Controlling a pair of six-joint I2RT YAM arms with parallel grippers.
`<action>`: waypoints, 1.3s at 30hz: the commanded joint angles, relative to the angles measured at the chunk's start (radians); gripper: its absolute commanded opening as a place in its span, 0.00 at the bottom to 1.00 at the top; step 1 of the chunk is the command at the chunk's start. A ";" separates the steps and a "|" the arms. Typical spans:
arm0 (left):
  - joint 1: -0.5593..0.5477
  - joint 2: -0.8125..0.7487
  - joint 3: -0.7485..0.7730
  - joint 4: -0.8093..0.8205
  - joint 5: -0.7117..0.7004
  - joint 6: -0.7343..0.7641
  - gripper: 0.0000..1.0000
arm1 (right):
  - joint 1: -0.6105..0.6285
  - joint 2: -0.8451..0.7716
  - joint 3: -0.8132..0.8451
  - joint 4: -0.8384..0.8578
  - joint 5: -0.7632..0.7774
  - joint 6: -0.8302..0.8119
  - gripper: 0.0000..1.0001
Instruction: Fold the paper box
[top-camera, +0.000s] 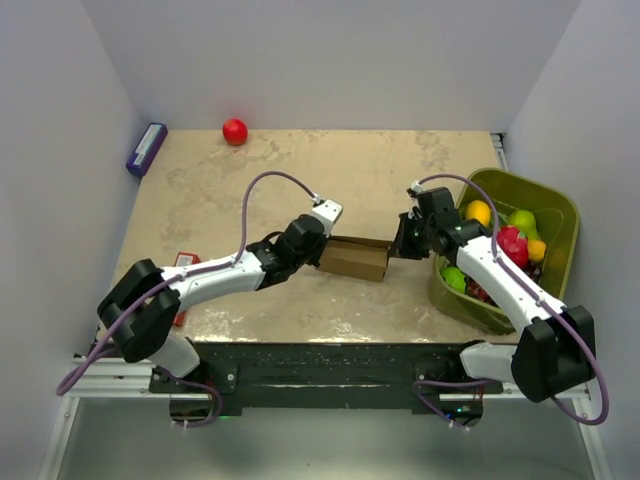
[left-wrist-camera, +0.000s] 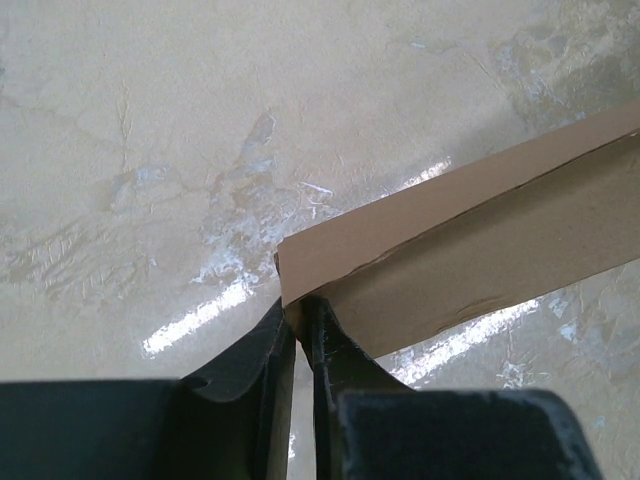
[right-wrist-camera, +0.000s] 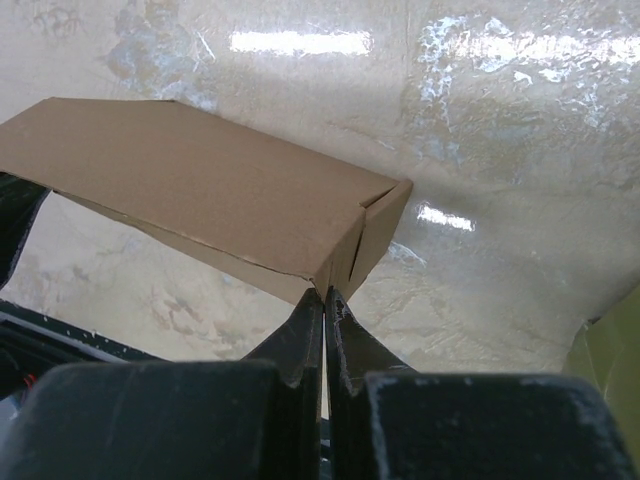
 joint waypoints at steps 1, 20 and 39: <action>-0.020 0.064 -0.016 -0.141 -0.007 0.031 0.00 | -0.013 -0.036 0.003 0.091 -0.069 0.012 0.00; -0.046 0.097 0.000 -0.157 -0.044 0.043 0.00 | -0.076 -0.073 -0.023 0.146 -0.138 0.062 0.00; -0.058 0.098 0.062 -0.184 -0.008 0.005 0.00 | -0.048 -0.105 -0.204 0.131 -0.019 -0.042 0.00</action>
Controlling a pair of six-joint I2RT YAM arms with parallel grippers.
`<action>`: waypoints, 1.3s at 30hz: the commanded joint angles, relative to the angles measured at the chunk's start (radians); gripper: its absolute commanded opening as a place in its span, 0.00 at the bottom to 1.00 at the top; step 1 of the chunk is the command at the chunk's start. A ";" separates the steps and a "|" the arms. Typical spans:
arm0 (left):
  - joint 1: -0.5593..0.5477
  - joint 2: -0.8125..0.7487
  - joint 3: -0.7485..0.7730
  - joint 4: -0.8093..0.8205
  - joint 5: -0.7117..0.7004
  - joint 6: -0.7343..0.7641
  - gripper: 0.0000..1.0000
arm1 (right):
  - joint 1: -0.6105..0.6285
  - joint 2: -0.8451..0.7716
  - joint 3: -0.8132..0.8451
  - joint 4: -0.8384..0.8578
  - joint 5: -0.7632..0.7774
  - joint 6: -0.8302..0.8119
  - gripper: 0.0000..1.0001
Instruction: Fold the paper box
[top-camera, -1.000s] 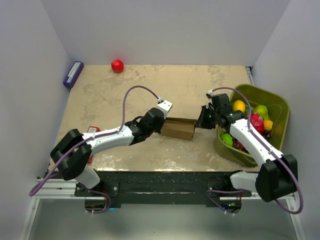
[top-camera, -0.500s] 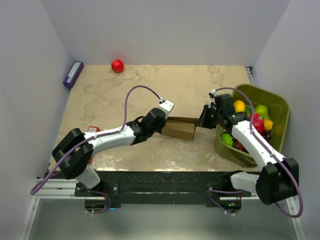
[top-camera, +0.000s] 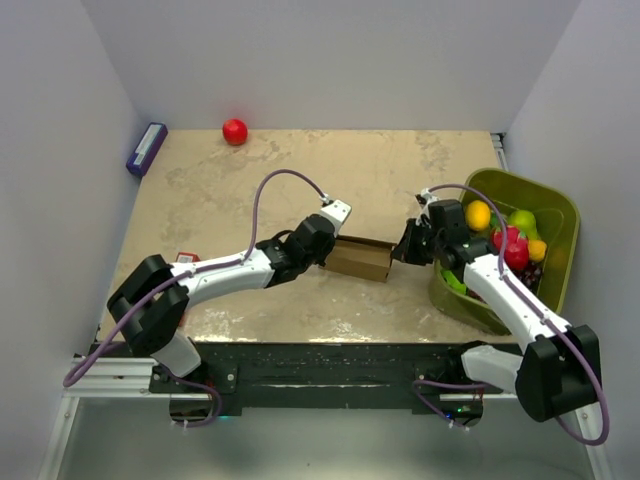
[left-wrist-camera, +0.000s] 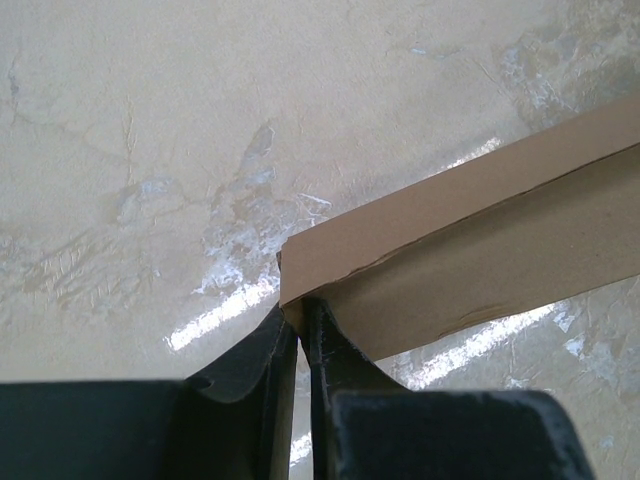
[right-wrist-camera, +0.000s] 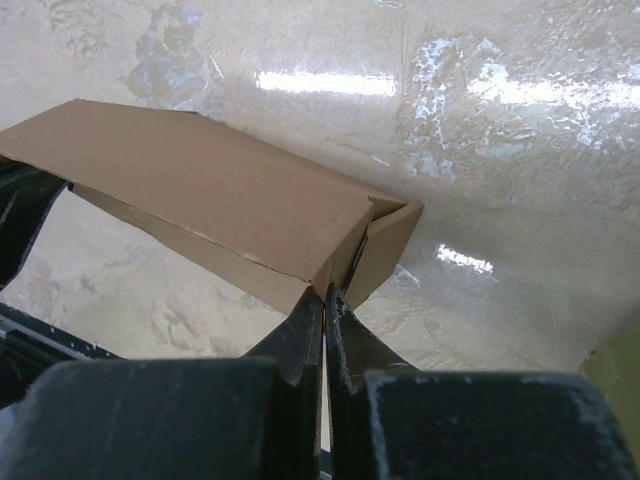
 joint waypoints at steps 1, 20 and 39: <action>-0.020 0.042 -0.002 -0.152 0.056 -0.013 0.00 | 0.025 -0.002 -0.052 -0.025 0.054 -0.027 0.00; -0.022 -0.120 0.002 -0.153 0.121 -0.043 0.62 | 0.123 -0.029 -0.039 -0.056 0.252 0.025 0.00; 0.219 -0.295 -0.045 0.017 0.561 -0.213 0.86 | 0.137 -0.041 -0.052 -0.030 0.262 0.013 0.00</action>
